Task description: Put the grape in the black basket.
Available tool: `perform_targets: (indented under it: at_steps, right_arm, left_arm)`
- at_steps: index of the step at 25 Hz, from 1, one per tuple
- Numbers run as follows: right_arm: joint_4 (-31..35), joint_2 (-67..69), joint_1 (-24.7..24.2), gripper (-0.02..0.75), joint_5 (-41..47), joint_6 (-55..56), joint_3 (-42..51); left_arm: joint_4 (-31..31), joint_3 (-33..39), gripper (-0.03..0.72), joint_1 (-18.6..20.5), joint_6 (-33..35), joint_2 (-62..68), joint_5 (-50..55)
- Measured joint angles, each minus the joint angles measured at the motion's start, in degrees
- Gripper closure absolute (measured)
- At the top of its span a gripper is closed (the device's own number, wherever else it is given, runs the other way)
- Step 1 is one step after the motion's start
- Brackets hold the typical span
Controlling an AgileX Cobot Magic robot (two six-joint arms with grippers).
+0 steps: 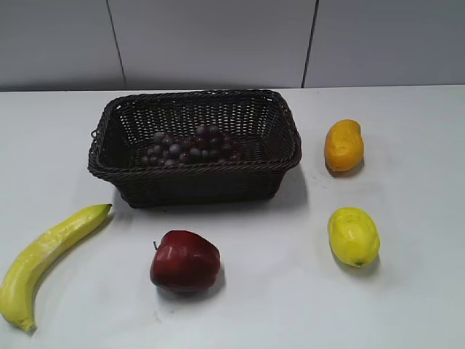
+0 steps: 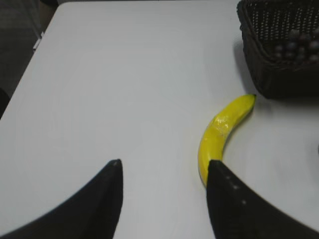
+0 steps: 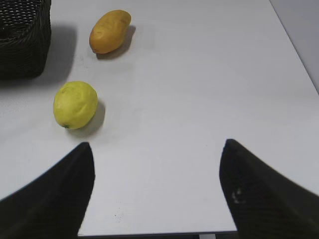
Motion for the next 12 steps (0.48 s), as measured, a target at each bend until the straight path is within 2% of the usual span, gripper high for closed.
perform_targets:
  at_steps: [12]
  right_arm:
    - [0.0, 0.0, 0.0, 0.145, 0.0, 0.0, 0.0]
  left_arm:
    - [0.0, 0.0, 0.182, -1.1, 0.0, -1.0, 0.0]
